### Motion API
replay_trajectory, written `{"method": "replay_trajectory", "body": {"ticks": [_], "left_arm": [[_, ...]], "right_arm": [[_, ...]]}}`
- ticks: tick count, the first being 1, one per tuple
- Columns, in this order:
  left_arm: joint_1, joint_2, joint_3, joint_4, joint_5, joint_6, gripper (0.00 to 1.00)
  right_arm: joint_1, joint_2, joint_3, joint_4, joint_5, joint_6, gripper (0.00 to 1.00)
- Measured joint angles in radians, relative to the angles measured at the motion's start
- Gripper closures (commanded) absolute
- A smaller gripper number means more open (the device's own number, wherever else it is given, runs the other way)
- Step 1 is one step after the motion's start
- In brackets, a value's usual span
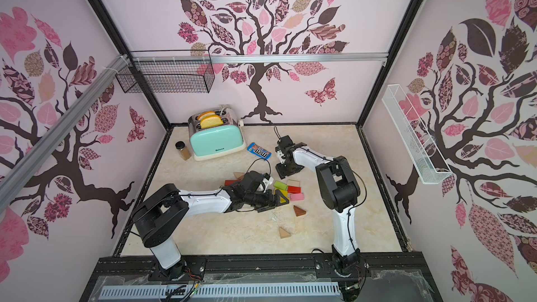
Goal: Assemble a piece of candy with building blocks
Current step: Adjust the building blocks at the center of the board.
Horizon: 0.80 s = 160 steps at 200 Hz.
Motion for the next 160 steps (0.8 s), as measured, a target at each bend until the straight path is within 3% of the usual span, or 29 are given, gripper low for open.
{"method": "replay_trajectory", "body": {"ticks": [68, 160], "left_arm": [[-0.008, 0.115, 0.046, 0.097, 0.015, -0.058, 0.02], [-0.014, 0.143, 0.065, 0.137, 0.006, -0.096, 0.02]], "right_arm": [[0.011, 0.0, 0.002, -0.058, 0.032, -0.047, 0.45], [0.033, 0.003, 0.002, -0.073, 0.012, -0.094, 0.54]]}}
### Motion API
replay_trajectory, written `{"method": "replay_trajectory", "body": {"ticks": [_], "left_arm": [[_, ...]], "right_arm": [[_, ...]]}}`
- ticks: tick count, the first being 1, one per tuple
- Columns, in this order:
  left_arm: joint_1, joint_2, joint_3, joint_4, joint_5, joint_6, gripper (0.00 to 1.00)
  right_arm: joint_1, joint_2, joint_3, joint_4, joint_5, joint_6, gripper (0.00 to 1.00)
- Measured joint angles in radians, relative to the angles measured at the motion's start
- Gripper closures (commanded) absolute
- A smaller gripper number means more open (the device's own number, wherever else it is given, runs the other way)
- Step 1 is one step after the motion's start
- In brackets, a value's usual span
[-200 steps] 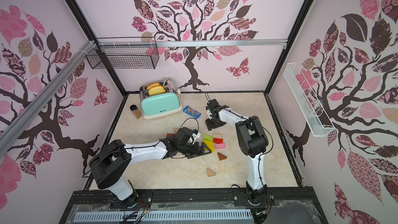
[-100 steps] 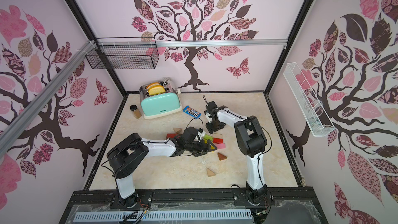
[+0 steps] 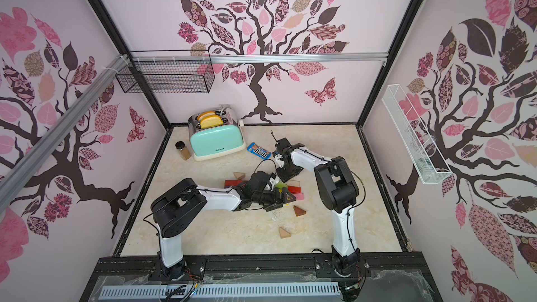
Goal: Assemble a piece of candy with building blocks
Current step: Adjust the building blocks at the center of the board.
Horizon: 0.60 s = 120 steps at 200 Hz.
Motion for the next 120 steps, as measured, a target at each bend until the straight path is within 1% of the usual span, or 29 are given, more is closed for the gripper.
{"method": "replay_trajectory", "body": {"ticks": [48, 74, 120], "left_arm": [[0.011, 0.001, 0.0, 0.003, -0.009, -0.013, 0.02], [0.032, 0.007, 0.0, 0.018, -0.007, -0.019, 0.02], [0.047, 0.01, 0.0, 0.026, -0.005, -0.016, 0.02]], "right_arm": [[-0.002, 0.0, 0.001, 0.004, -0.027, -0.017, 0.56], [0.007, 0.0, 0.012, 0.002, -0.069, -0.019, 0.57], [0.01, 0.007, 0.026, 0.012, -0.077, -0.025, 0.58]]}}
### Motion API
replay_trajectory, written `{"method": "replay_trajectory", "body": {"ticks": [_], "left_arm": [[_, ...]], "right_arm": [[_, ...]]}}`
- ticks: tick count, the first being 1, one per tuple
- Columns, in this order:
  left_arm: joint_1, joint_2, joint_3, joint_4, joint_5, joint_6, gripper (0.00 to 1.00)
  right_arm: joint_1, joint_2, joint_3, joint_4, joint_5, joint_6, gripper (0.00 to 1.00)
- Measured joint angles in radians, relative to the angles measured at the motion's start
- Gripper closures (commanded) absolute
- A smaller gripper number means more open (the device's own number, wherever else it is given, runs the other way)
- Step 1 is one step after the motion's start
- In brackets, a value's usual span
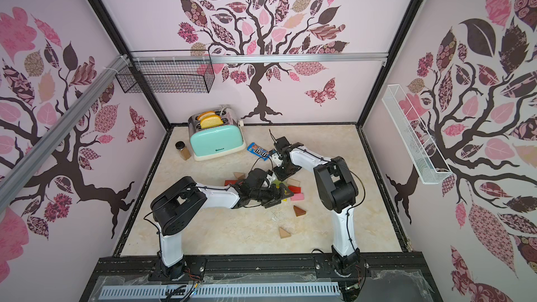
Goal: Assemble a piece of candy with building blocks
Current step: Adjust the building blocks at the center of the board.
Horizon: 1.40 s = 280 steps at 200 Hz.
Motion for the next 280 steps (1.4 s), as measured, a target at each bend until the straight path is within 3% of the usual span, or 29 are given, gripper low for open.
{"method": "replay_trajectory", "body": {"ticks": [25, 77, 126, 188, 236, 280], "left_arm": [[0.002, 0.0, -0.006, 0.012, 0.002, 0.002, 0.02], [0.008, -0.028, -0.037, 0.013, -0.011, 0.027, 0.02], [0.014, -0.139, -0.098, -0.061, -0.016, 0.076, 0.02], [0.027, -0.243, -0.082, -0.136, -0.024, 0.138, 0.02], [0.047, -0.276, -0.086, -0.179, -0.021, 0.16, 0.02], [0.089, -0.351, -0.135, -0.19, -0.02, 0.179, 0.02]], "right_arm": [[0.001, 0.001, 0.002, 0.0, 0.0, 0.0, 0.57], [0.007, -0.012, -0.002, 0.011, 0.038, 0.041, 0.42], [-0.021, -0.149, -0.039, 0.084, 0.037, 0.119, 0.36], [-0.194, -0.491, -0.39, 0.183, -0.043, 0.266, 0.4], [-0.162, -0.729, -0.649, 0.131, -0.155, 0.379, 0.43], [-0.133, -0.788, -0.719, 0.123, -0.217, 0.455, 0.44]]}}
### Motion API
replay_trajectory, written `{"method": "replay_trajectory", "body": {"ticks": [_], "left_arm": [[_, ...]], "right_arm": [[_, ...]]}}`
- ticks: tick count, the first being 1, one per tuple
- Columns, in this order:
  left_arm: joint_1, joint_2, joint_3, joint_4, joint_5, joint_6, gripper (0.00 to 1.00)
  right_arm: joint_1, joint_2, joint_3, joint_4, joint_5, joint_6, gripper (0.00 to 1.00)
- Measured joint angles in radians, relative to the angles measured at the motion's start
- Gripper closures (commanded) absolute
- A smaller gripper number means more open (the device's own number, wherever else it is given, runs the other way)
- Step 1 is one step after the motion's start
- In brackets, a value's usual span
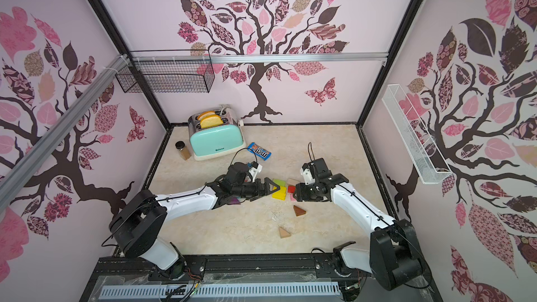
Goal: Assemble a piece of candy with building blocks
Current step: Adjust the building blocks at the center of the board.
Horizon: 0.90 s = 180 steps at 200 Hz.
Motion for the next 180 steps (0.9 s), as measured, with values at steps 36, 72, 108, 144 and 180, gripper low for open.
{"method": "replay_trajectory", "body": {"ticks": [36, 72, 108, 144, 180], "left_arm": [[0.013, -0.039, -0.026, -0.019, -0.002, 0.016, 0.02], [0.014, -0.062, -0.03, -0.026, -0.006, 0.022, 0.02], [0.014, -0.064, -0.03, -0.032, -0.01, 0.023, 0.02], [0.014, -0.064, -0.03, -0.038, -0.012, 0.023, 0.02], [0.014, -0.064, -0.029, -0.051, -0.02, 0.024, 0.02]], "right_arm": [[0.041, 0.033, -0.043, 0.047, -0.023, 0.054, 0.46], [0.061, 0.091, -0.055, 0.109, -0.035, 0.082, 0.47], [0.064, 0.124, -0.055, 0.157, -0.029, 0.09, 0.47], [0.064, 0.171, -0.055, 0.197, -0.027, 0.092, 0.47], [0.066, 0.207, -0.055, 0.224, -0.027, 0.092, 0.47]]}}
